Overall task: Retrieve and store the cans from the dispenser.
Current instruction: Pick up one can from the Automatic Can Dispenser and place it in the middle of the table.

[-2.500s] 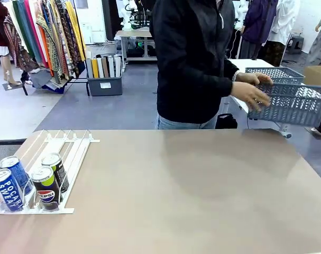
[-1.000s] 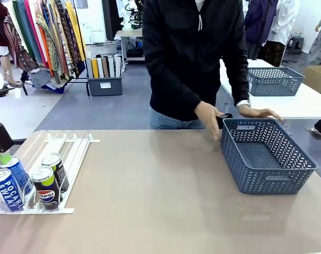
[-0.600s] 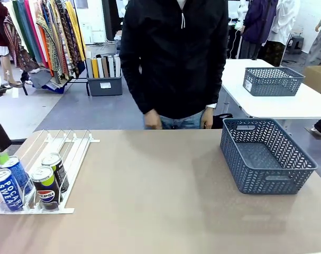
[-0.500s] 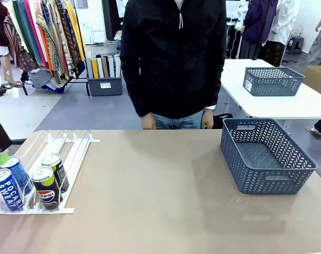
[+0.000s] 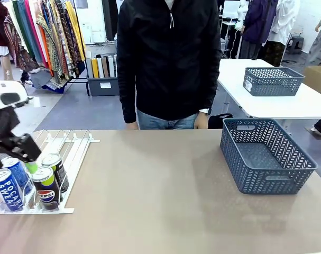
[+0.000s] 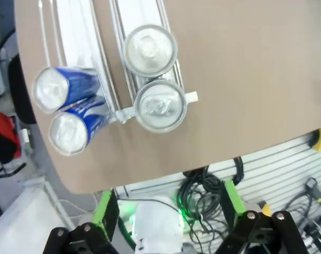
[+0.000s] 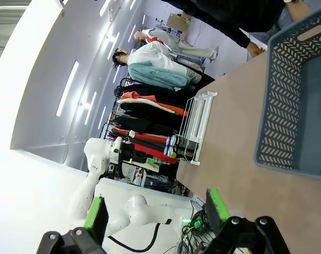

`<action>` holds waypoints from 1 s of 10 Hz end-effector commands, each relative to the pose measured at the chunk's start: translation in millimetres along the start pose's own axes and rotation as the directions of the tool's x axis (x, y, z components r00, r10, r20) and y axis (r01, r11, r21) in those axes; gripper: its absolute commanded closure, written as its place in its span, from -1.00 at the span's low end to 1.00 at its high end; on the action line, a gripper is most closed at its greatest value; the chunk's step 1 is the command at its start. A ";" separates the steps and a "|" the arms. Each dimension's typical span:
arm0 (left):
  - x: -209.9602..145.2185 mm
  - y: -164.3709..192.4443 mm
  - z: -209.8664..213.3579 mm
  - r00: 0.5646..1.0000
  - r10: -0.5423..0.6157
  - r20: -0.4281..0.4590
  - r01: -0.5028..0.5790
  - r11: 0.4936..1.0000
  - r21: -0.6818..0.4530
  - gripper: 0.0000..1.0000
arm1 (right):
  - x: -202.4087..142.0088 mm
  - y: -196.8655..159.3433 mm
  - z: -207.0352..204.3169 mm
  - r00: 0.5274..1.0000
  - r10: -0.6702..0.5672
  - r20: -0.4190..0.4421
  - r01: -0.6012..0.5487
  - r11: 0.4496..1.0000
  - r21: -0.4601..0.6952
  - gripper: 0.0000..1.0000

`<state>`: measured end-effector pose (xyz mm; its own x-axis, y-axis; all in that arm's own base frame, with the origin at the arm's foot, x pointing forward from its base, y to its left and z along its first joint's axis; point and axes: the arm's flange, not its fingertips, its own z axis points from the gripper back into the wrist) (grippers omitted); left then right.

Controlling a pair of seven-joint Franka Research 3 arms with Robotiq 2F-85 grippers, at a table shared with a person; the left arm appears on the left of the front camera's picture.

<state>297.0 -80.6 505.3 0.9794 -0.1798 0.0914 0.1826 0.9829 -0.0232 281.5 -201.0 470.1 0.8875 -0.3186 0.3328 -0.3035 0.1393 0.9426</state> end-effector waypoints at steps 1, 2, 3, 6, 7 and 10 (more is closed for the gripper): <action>23.3 -6.4 -28.6 1.000 -0.009 -0.005 0.009 0.999 0.031 -1.00 | 1.3 2.1 1.4 1.000 0.021 0.003 -0.021 1.000 0.012 -1.00; 27.8 -3.9 -43.5 1.000 0.001 -0.015 -0.001 0.999 0.033 -1.00 | 1.3 2.1 1.4 1.000 0.021 0.003 -0.021 1.000 0.012 -1.00; 31.6 -1.5 -56.5 1.000 -0.001 -0.026 0.002 1.000 0.029 -1.00 | 1.3 2.1 1.4 1.000 0.021 0.003 -0.021 1.000 0.012 -1.00; 37.3 0.0 -84.9 0.998 0.003 -0.063 -0.003 1.000 0.007 -1.00 | 1.3 2.1 1.4 1.000 0.021 0.003 -0.021 1.000 0.012 -1.00; 35.6 -1.4 -92.0 0.998 0.020 -0.062 -0.019 1.000 0.016 -1.00 | 1.3 2.1 1.4 1.000 0.021 0.003 -0.021 1.000 0.012 -1.00; 36.7 -2.1 -103.1 0.997 0.061 -0.057 -0.058 0.997 0.050 -1.00 | 1.3 2.1 1.4 1.000 0.021 0.003 -0.021 1.000 0.012 -1.00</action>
<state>356.3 -95.1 420.5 0.9874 -0.1573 0.0176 0.1575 0.9875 -0.0084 281.5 -201.1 470.0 0.8876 -0.3188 0.3324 -0.3031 0.1392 0.9428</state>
